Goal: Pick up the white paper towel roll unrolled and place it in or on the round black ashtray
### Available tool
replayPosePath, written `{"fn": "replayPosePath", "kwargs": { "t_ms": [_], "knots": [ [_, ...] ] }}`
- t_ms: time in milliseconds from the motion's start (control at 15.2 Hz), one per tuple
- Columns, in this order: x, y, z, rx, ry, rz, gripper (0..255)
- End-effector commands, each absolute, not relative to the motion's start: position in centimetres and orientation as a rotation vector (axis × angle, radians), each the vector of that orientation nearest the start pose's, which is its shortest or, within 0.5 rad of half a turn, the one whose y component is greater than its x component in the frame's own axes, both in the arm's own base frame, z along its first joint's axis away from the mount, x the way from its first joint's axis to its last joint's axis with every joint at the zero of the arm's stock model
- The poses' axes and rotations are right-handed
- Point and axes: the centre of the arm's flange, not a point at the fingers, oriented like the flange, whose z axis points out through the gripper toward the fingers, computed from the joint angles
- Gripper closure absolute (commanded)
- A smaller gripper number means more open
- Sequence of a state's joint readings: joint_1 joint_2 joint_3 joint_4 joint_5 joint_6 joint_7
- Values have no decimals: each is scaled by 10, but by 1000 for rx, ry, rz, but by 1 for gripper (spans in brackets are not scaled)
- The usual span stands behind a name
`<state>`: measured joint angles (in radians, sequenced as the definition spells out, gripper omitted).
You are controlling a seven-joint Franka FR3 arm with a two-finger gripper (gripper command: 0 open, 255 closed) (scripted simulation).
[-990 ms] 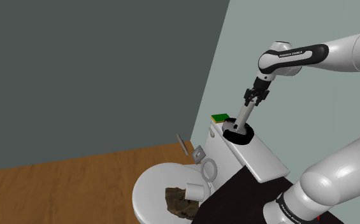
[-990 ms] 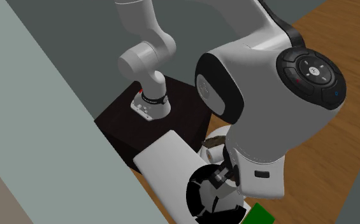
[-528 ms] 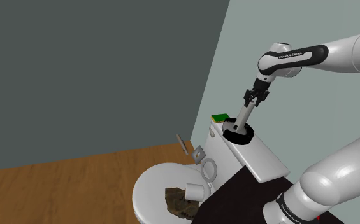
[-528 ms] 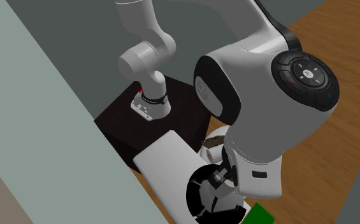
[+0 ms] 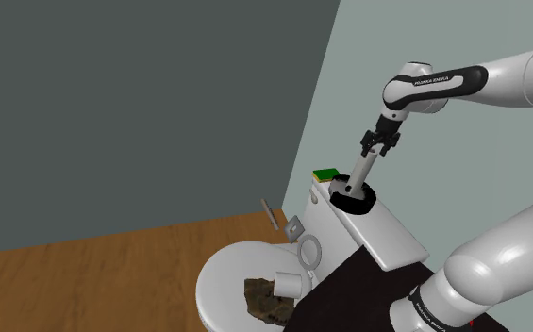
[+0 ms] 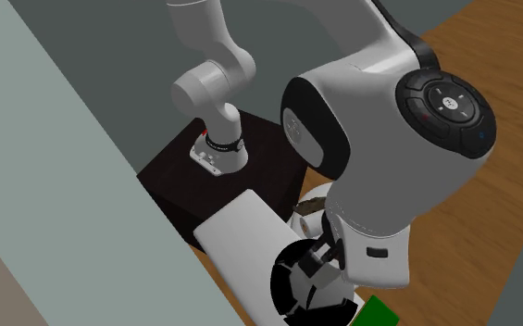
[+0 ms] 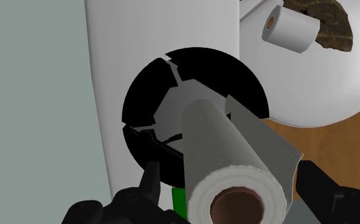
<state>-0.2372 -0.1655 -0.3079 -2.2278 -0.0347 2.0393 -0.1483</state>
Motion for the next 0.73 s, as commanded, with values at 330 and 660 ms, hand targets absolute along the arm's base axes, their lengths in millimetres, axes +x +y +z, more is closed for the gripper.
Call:
{"fn": "replayPosePath", "kwargs": {
  "t_ms": [330, 660],
  "knots": [
    [421, -261, 481, -3058, 582, 35, 0],
    [421, -261, 481, -3058, 582, 35, 0]
  ]
}}
